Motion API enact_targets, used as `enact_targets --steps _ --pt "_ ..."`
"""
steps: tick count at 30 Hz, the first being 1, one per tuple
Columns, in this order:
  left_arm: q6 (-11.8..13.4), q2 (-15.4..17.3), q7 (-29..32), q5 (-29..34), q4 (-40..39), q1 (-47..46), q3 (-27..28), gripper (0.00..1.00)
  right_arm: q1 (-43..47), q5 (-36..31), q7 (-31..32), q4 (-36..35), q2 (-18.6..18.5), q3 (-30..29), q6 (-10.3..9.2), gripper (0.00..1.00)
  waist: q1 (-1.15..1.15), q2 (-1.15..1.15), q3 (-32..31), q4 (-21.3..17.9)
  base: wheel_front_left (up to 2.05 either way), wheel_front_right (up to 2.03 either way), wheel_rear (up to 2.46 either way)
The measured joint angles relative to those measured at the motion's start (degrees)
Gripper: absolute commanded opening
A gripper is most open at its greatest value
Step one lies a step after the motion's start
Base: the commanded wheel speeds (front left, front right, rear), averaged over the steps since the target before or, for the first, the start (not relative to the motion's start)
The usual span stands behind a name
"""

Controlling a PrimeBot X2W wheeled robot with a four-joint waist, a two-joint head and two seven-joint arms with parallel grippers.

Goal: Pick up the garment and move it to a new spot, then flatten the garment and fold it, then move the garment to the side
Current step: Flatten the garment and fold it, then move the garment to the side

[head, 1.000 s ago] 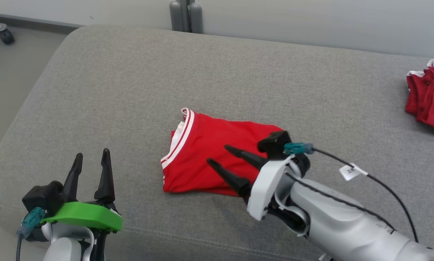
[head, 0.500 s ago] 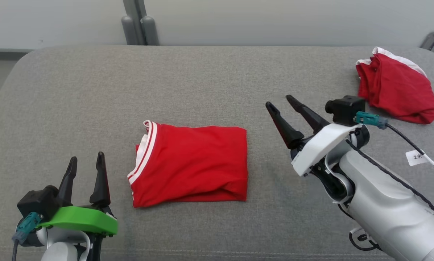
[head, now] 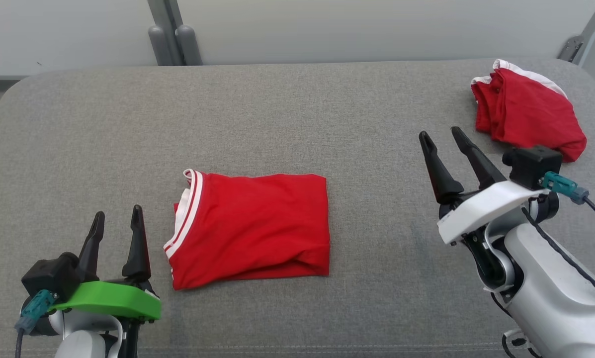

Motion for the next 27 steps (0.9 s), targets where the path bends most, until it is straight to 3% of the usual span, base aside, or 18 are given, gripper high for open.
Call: enact_targets --steps 11,16,27 --pt "0.0 0.0 0.0 0.2 0.0 0.0 -1.5 1.00 5.4 -6.5 0.0 -1.5 -1.1 -0.5 -0.99 1.00 0.00 0.00 -0.3 1.5 0.00 0.00 0.00" --pt "0.0 0.0 0.0 0.2 0.1 0.0 -1.9 1.00 8.2 -2.6 0.0 -0.5 2.3 -0.8 -0.81 1.00 0.00 0.00 -0.4 2.9 0.00 0.00 0.00" --pt "0.0 0.0 0.0 -0.1 0.3 0.0 -3.3 1.00 9.7 5.2 3.4 6.5 6.4 1.4 3.68 1.00 0.00 0.00 0.4 6.2 0.00 0.00 0.00"
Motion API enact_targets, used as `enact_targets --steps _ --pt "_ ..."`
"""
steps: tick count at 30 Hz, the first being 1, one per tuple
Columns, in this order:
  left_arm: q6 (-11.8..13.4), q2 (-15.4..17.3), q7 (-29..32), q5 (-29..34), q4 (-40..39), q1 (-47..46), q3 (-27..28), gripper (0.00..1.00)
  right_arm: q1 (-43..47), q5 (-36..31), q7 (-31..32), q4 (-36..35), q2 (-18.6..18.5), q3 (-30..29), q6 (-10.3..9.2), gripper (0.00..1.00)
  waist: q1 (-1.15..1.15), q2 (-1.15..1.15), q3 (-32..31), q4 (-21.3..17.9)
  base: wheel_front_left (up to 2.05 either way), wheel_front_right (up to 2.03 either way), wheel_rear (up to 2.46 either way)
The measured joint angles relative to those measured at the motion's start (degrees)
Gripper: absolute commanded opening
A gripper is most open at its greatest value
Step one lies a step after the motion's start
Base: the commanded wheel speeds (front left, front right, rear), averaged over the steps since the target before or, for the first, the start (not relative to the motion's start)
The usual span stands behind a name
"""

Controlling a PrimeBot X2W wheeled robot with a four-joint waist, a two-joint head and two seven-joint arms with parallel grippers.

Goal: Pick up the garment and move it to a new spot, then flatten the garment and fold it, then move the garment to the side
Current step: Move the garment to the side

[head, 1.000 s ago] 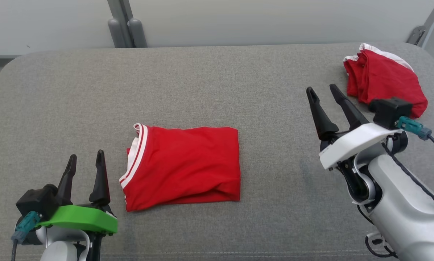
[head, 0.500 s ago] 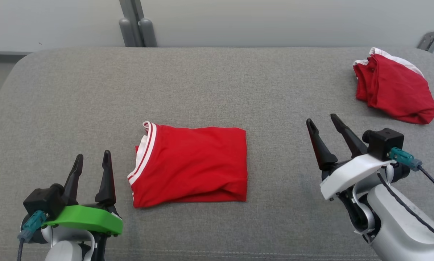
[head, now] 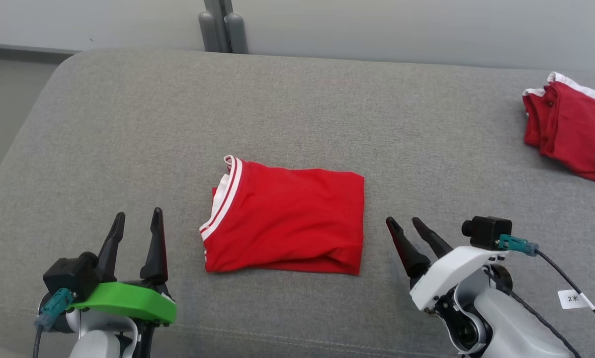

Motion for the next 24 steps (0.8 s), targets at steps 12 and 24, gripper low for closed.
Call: enact_targets --steps 12,24 --pt "0.0 0.0 0.0 -0.3 0.2 -0.1 -0.5 1.00 -6.0 5.2 6.5 7.9 3.5 -0.7 2.76 1.00 0.00 0.00 2.1 4.4 0.00 0.00 0.00" --pt "0.0 0.0 0.0 -0.3 0.5 -0.5 -0.2 1.00 -8.7 9.4 11.2 16.0 6.4 -2.1 2.80 1.00 0.00 0.00 3.6 7.3 0.00 0.00 0.00"
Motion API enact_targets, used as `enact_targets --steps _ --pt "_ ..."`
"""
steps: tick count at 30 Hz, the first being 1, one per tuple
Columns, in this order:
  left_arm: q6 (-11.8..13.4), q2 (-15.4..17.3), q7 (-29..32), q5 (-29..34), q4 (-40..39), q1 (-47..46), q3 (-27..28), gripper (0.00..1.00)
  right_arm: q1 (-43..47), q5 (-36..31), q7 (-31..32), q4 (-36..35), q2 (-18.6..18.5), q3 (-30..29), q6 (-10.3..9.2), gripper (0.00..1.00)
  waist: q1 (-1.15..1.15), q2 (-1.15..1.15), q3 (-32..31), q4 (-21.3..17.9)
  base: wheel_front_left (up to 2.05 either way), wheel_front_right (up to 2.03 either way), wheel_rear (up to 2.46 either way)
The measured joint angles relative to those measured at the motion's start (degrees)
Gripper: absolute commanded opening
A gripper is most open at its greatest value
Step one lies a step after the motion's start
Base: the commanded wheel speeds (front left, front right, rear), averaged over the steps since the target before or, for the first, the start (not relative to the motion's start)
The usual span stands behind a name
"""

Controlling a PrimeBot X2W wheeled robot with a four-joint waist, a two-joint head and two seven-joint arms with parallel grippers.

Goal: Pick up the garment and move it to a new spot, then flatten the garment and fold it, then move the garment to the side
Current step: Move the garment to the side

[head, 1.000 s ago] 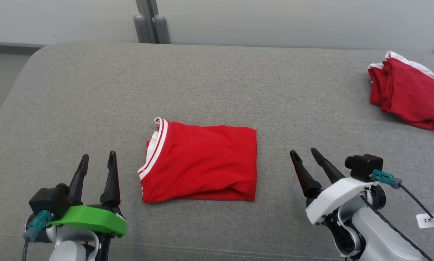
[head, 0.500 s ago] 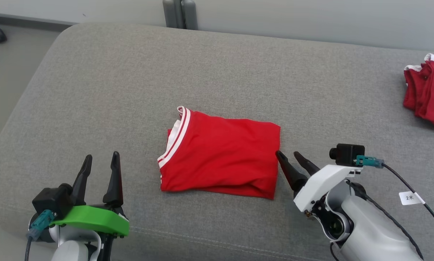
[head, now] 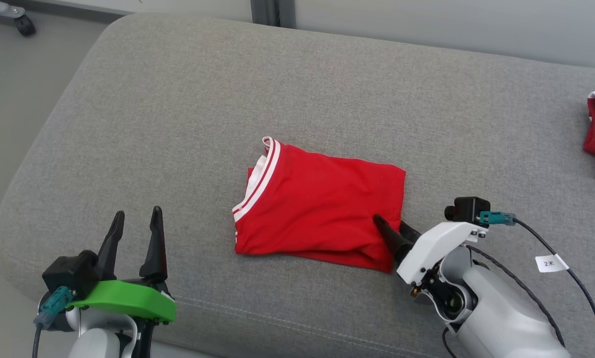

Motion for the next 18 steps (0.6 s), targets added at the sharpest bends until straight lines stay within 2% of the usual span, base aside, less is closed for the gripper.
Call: enact_targets --steps 4,8,9,10,11,18 --pt "0.0 0.0 0.0 0.0 0.0 0.0 0.0 1.00 -0.8 0.9 1.2 1.0 0.7 0.4 1.27 1.00 0.00 0.00 0.0 0.1 0.00 0.00 0.00" --pt "0.0 0.0 0.0 0.0 0.0 0.0 0.0 1.00 -1.8 1.1 1.2 1.9 1.0 0.5 1.74 1.00 0.00 0.00 0.0 0.1 0.00 0.00 0.00" --pt "0.0 0.0 0.0 0.0 0.1 0.0 0.0 1.00 -2.1 1.4 1.2 2.1 1.0 0.3 1.79 0.58 0.00 0.00 0.1 0.1 0.00 0.00 0.00" --pt "0.0 0.0 0.0 0.0 0.1 0.0 0.0 1.00 -2.3 1.8 1.1 2.2 1.2 0.1 1.79 0.41 0.00 0.00 0.1 0.1 0.00 0.00 0.00" --pt "0.0 0.0 0.0 0.0 0.1 0.0 0.0 1.00 -2.5 2.3 1.0 2.4 1.3 -0.2 1.81 0.00 0.00 0.00 0.1 0.0 0.00 0.00 0.00" --pt "0.0 0.0 0.0 0.0 0.1 -0.1 0.3 1.00 -3.8 3.9 -0.8 3.2 1.4 -1.7 2.91 0.00 0.00 0.00 0.2 -0.4 0.00 0.00 0.00"
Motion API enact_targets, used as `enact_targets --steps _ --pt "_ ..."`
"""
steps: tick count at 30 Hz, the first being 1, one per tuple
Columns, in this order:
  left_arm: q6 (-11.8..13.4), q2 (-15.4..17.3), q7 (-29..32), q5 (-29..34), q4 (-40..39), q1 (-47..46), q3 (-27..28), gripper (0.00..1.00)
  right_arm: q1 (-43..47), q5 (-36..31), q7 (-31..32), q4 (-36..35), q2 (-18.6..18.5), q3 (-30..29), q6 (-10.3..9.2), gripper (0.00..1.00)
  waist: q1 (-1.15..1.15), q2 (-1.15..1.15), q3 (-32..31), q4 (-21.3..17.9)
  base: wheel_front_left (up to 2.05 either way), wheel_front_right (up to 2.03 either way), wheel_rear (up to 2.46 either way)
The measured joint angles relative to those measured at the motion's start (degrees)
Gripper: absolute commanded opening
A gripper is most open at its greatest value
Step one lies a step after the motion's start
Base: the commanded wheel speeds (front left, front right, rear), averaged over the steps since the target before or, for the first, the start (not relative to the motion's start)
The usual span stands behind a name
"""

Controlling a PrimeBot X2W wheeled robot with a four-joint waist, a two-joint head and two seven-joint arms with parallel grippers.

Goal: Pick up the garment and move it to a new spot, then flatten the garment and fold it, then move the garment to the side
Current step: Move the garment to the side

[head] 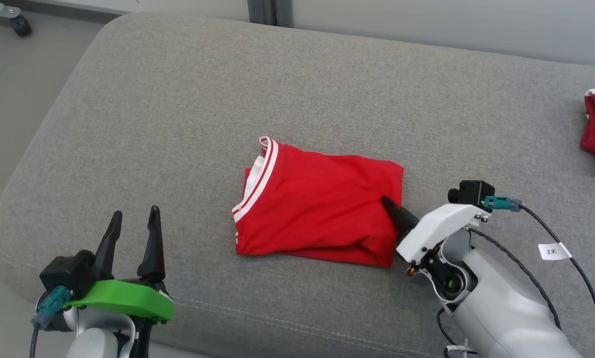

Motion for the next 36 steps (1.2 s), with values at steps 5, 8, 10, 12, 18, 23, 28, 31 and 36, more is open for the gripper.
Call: enact_targets --steps 5,8,10,12,18,23,28,31,36 --pt "0.0 0.0 0.0 0.0 0.1 0.0 1.1 1.00 -1.5 0.3 -1.2 -0.1 0.1 0.2 0.87 0.00 0.00 0.00 -0.3 -0.8 0.00 0.00 0.00" --pt "0.0 0.0 0.0 0.0 0.1 0.0 1.3 1.00 -2.7 0.3 -1.9 -0.3 0.1 0.2 0.88 0.00 0.00 0.00 -0.6 -1.5 0.00 0.00 0.00" --pt "0.0 0.0 0.0 0.0 0.1 0.0 1.4 1.00 -3.9 0.2 -2.2 -0.6 0.1 0.4 0.89 0.00 0.00 0.00 -0.8 -2.0 0.00 0.00 0.00" --pt "0.0 0.0 0.0 0.0 0.1 0.0 1.5 1.00 -5.2 -0.3 -2.2 -1.1 -0.3 0.7 0.89 0.00 0.00 0.00 -1.0 -2.6 0.00 0.00 0.00" --pt "0.0 0.0 0.0 0.0 0.0 0.1 1.5 1.00 -8.7 -2.2 -1.0 -2.1 -4.1 2.7 1.37 0.00 0.00 0.00 -1.5 -4.9 0.00 0.00 0.00" --pt "0.0 0.0 0.0 0.0 0.0 0.1 1.5 1.00 -12.4 -3.3 0.7 -4.1 -6.4 3.8 1.37 0.00 0.00 0.00 -1.8 -7.0 0.00 0.00 0.00" --pt "0.0 0.0 0.0 0.0 -0.1 0.2 1.3 1.00 -15.9 -3.2 3.0 -5.9 -8.4 4.4 1.37 0.00 0.00 0.00 -2.1 -9.0 0.00 0.00 0.00" --pt "0.0 0.0 0.0 0.0 -0.3 0.2 1.1 1.00 -17.7 -3.0 4.5 -6.3 -10.1 4.3 1.37 0.00 0.00 0.00 -1.9 -9.9 0.00 0.00 0.00" --pt "0.0 0.0 0.0 0.0 -0.5 0.2 0.7 1.00 -20.9 -2.5 7.2 -6.5 -13.1 3.9 1.37 0.00 0.00 0.00 -0.9 -10.3 0.00 0.00 0.00"
